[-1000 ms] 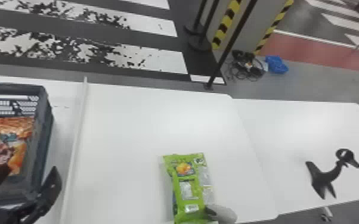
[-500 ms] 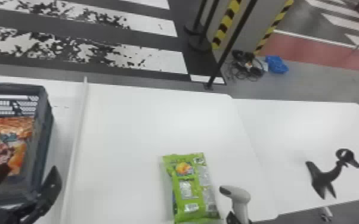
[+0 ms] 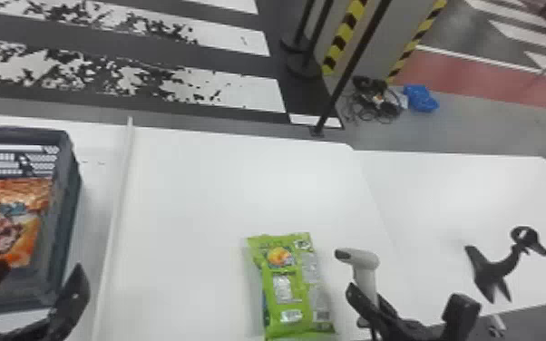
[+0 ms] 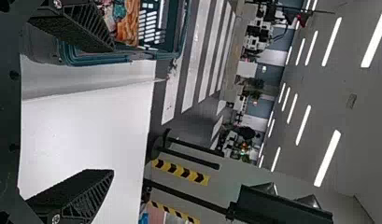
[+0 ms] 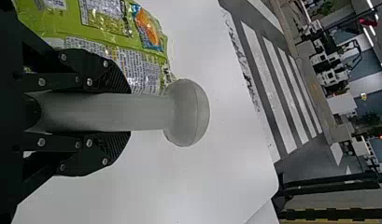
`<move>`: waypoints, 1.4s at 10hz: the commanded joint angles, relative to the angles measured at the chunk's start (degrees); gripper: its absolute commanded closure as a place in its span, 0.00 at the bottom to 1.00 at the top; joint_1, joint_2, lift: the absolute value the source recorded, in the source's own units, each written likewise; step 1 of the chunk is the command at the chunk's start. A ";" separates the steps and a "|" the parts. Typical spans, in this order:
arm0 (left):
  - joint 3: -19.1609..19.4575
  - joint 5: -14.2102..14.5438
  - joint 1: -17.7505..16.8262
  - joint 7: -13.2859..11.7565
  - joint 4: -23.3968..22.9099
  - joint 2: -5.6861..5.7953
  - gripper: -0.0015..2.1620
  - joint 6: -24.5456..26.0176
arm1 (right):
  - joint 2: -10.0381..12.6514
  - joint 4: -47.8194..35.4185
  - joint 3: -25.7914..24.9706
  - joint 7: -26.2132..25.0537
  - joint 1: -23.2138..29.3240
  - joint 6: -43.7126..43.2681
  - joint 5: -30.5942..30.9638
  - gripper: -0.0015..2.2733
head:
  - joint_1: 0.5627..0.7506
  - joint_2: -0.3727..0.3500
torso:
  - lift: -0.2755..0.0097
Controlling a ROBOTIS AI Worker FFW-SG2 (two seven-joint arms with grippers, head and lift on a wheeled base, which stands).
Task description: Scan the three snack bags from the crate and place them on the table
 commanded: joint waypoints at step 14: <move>0.31 -0.87 1.02 -0.45 -1.17 0.48 0.03 -0.52 | -10.98 22.90 1.17 -4.86 -20.70 2.40 14.60 0.80 | 0.70 0.03 | 0.84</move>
